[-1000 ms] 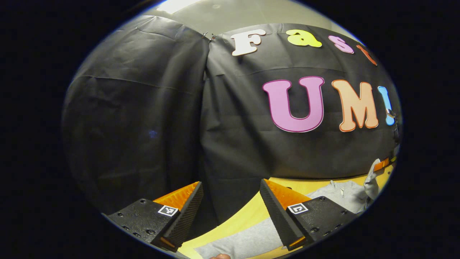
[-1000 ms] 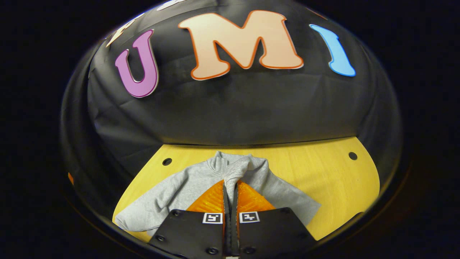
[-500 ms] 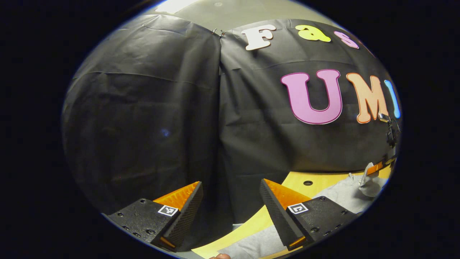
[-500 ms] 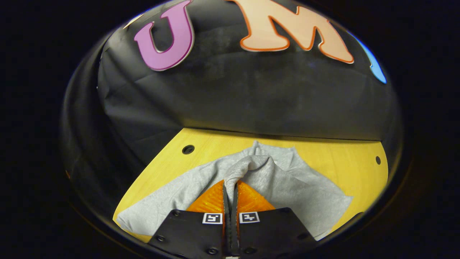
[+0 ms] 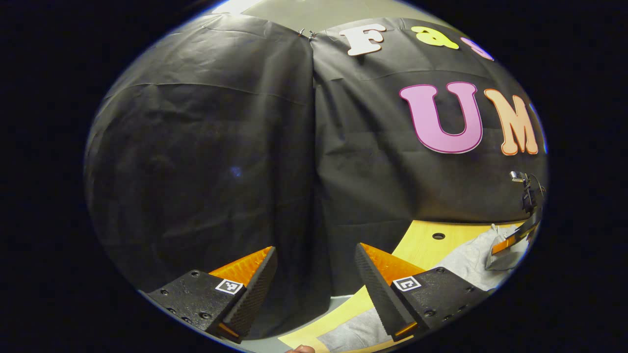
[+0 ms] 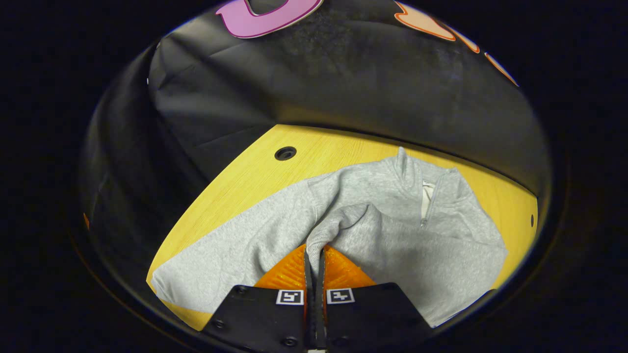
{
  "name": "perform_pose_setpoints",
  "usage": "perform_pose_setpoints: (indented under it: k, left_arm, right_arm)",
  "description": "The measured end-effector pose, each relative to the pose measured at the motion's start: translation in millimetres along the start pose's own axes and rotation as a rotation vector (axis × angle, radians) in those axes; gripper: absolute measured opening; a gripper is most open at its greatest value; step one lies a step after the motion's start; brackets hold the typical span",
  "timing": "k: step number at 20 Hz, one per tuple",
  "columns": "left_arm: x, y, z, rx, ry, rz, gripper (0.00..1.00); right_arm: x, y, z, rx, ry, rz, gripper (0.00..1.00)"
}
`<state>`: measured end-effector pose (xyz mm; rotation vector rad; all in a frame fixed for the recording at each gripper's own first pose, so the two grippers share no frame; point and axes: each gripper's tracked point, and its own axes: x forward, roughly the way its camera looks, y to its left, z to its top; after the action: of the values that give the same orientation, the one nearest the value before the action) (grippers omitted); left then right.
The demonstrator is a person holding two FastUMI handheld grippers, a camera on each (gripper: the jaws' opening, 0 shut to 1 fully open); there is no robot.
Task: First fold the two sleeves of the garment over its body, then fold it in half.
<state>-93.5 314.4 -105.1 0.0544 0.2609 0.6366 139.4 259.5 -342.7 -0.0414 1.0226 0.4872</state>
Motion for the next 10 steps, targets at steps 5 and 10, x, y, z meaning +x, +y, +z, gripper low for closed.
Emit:
perform_pose_setpoints:
  k: [5, 10]
  left_arm:
    - [3.0, -1.3, -10.1, -0.012, 0.023, -0.001, 0.95]
    - [-3.4, -14.3, -31.2, 0.009, 0.059, -0.028, 0.95]
  right_arm:
    - [-13.8, 6.7, 7.7, -0.026, -0.016, 0.097, 0.31]
    - [-38.8, -5.3, 15.7, -0.033, -0.112, 0.068, 0.96]
